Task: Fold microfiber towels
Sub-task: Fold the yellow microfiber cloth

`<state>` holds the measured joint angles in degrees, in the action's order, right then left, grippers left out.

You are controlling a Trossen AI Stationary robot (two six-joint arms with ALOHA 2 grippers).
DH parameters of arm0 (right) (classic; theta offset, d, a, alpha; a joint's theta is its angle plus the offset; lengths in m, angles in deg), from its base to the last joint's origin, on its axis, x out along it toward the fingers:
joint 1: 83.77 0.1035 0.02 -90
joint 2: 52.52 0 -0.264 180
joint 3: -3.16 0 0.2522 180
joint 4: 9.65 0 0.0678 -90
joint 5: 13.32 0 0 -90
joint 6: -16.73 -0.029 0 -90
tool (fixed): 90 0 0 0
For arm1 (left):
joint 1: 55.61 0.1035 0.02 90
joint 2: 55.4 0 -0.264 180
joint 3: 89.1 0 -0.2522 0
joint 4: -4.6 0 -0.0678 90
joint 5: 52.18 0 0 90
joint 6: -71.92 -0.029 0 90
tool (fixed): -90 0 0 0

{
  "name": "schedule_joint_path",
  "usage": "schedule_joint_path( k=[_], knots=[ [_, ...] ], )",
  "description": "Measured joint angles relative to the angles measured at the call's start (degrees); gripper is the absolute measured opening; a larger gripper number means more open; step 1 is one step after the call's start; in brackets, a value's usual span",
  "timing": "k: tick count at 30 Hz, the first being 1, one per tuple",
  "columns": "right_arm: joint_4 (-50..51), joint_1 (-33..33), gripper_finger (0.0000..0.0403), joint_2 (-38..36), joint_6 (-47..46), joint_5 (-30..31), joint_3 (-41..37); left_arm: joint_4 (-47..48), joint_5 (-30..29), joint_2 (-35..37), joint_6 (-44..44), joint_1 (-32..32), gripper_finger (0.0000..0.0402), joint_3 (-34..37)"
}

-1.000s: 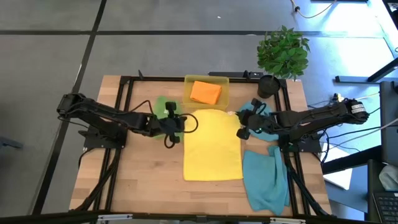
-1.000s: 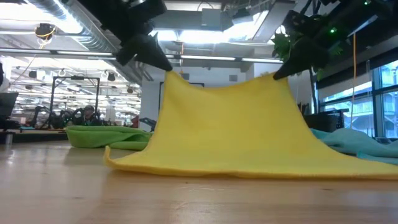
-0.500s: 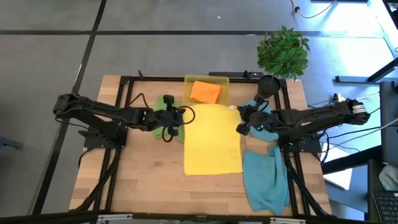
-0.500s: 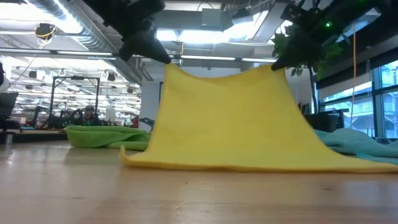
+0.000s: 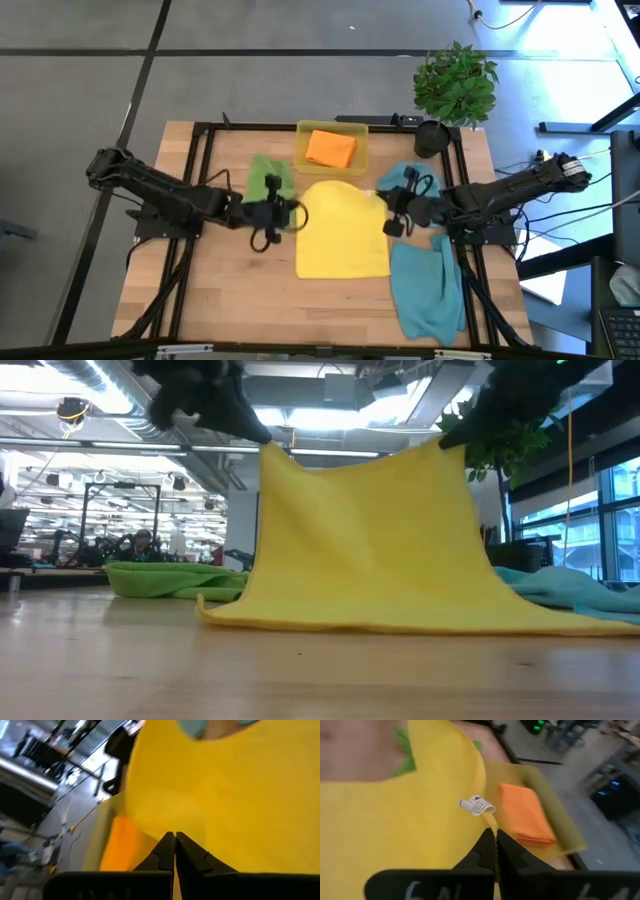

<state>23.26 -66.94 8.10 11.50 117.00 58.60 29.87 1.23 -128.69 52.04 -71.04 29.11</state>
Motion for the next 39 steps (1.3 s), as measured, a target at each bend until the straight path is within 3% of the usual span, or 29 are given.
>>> schedule_joint_path(
  k=[10,20,39],
  knots=[
    [0.07,12.51,0.0000,4.22,-13.72,-2.72,-3.65,-1.22,-1.83,-6.80,6.91,-11.18,0.0000,0.07],
    [-0.01,20.20,0.0000,10.87,-20.42,-8.31,-4.59,-2.18,2.41,-16.29,13.32,-15.10,0.0000,0.09],
    [-6.15,22.88,0.0000,23.39,-25.23,-19.70,-4.66,-8.27,14.20,-20.90,15.48,-16.19,0.0000,0.09]
  ],
)
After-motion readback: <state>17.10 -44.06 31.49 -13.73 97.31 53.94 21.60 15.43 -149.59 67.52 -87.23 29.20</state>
